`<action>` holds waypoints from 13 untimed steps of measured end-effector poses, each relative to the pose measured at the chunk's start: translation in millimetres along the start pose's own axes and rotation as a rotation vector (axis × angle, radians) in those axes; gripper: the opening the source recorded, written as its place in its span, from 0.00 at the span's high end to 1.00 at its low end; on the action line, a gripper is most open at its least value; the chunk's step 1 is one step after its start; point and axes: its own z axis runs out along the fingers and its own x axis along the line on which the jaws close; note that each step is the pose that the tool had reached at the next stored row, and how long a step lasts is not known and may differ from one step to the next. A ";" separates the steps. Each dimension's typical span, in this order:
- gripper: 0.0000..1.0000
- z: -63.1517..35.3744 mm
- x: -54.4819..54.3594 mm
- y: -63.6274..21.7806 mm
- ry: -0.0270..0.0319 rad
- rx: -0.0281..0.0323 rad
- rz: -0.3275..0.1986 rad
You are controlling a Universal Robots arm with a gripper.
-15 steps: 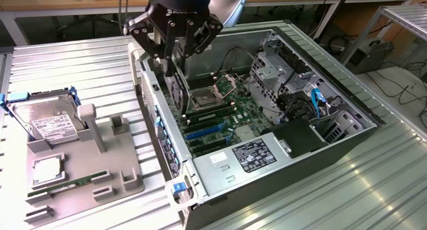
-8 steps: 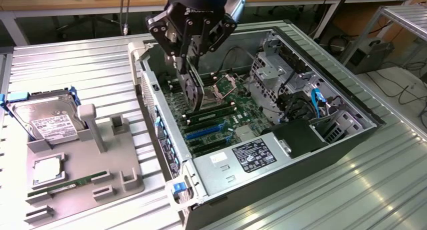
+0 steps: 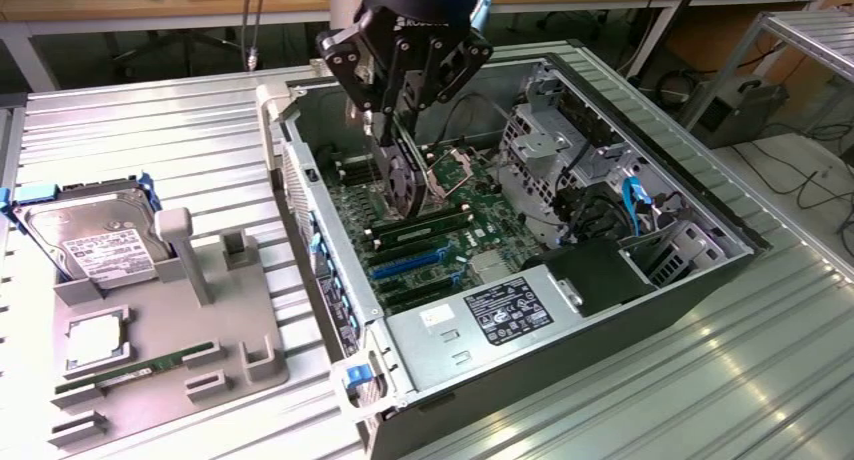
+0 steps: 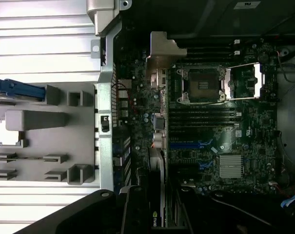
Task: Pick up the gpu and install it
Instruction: 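Pick up the gpu and move the gpu toward the slot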
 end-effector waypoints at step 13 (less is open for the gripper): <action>0.74 15.0 -10.2 -0.6 0.0000 -0.0015 0.000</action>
